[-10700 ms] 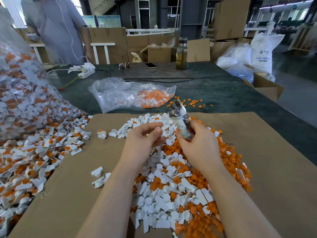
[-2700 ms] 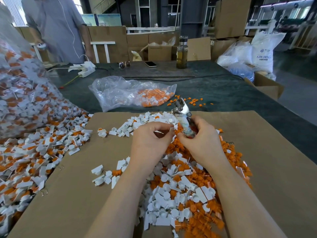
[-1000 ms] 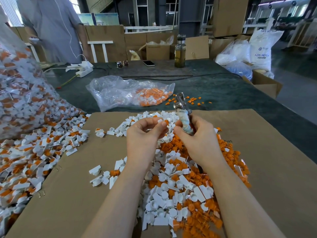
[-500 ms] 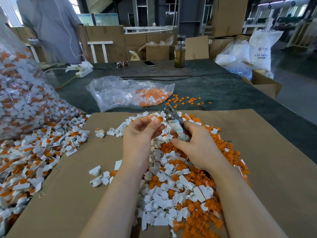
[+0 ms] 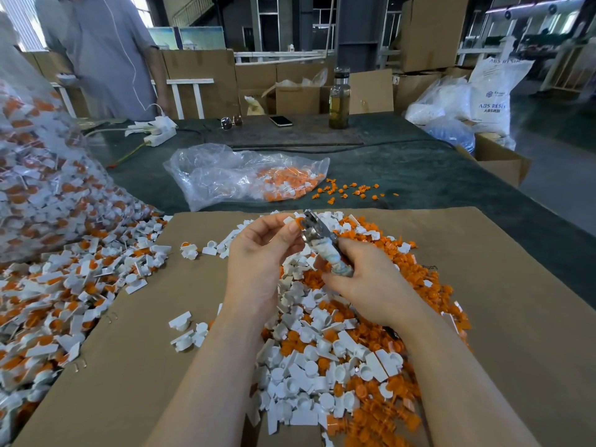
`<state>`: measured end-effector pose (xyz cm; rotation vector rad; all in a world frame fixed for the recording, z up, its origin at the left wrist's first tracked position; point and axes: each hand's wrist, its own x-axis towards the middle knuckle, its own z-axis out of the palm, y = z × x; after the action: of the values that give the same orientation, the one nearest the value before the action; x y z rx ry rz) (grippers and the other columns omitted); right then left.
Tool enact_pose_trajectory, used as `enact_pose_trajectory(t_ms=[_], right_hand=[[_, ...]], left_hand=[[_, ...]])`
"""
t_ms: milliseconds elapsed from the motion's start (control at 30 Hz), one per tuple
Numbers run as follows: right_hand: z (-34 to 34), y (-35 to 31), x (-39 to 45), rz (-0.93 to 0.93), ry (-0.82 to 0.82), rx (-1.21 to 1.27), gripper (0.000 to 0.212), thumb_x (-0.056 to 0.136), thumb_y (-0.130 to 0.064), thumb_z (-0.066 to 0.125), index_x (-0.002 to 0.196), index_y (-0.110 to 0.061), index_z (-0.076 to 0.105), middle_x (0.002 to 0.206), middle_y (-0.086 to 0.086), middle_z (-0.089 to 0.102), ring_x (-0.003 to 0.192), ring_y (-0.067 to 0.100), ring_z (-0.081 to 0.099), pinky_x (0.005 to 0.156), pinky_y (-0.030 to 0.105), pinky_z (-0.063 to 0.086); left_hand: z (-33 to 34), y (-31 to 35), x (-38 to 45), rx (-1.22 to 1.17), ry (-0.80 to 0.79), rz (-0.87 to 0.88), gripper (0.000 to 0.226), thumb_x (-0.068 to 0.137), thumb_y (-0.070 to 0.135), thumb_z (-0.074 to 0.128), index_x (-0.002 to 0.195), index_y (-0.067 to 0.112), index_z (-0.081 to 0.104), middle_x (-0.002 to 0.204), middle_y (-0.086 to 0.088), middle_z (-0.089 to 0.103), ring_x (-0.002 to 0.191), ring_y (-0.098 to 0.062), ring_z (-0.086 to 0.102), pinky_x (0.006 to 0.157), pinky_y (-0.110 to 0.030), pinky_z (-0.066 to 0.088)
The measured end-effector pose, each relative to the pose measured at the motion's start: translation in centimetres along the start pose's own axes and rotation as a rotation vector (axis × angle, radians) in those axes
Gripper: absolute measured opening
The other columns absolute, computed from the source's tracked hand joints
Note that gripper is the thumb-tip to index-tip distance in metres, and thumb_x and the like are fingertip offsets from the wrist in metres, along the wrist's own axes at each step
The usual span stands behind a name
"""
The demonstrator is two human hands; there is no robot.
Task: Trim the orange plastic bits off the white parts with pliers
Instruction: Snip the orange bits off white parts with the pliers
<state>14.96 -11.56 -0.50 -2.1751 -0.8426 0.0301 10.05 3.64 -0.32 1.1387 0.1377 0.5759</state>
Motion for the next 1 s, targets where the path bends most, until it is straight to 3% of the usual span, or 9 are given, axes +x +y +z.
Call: enact_pose_trajectory(t_ms=[267, 633, 800, 1000], right_hand=[[0.0, -0.5, -0.2, 0.003, -0.026, -0.015, 0.015, 0.084, -0.012, 0.060, 0.081, -0.024, 0.052, 0.070, -0.005, 0.054, 0.062, 0.013, 0.051, 0.059, 0.040, 0.045], [0.3, -0.5, -0.2, -0.007, -0.011, -0.027, 0.005, 0.087, -0.012, 0.056, 0.088, -0.016, 0.058, 0.073, -0.001, 0.058, 0.063, 0.015, 0.053, 0.057, 0.042, 0.048], [0.7, -0.2, 0.1, -0.022, 0.006, -0.041, 0.007, 0.087, -0.012, 0.056, 0.086, -0.018, 0.056, 0.071, -0.003, 0.057, 0.061, 0.012, 0.052, 0.053, 0.034, 0.045], [1.1, 0.2, 0.2, -0.022, 0.029, -0.136, 0.014, 0.087, -0.018, 0.057, 0.085, -0.028, 0.049, 0.071, -0.008, 0.057, 0.061, 0.010, 0.053, 0.051, 0.024, 0.038]], left_hand=[[-0.1, 0.0, 0.1, 0.009, -0.013, 0.012, 0.015, 0.071, 0.017, 0.073, 0.085, 0.012, 0.073, 0.083, -0.003, 0.075, 0.076, -0.014, 0.070, 0.069, -0.023, 0.057], [0.0, 0.0, 0.0, -0.007, -0.021, 0.018, 0.011, 0.075, 0.014, 0.071, 0.086, 0.012, 0.071, 0.082, -0.002, 0.074, 0.075, -0.012, 0.069, 0.068, -0.021, 0.056], [0.0, -0.1, 0.1, 0.005, -0.009, 0.018, 0.012, 0.088, 0.000, 0.065, 0.086, 0.010, 0.070, 0.082, -0.002, 0.073, 0.075, -0.012, 0.069, 0.069, -0.021, 0.056], [-0.4, 0.3, 0.2, -0.070, 0.043, -0.101, 0.006, 0.084, 0.006, 0.068, 0.089, 0.010, 0.068, 0.082, -0.002, 0.075, 0.076, -0.012, 0.072, 0.068, -0.023, 0.059]])
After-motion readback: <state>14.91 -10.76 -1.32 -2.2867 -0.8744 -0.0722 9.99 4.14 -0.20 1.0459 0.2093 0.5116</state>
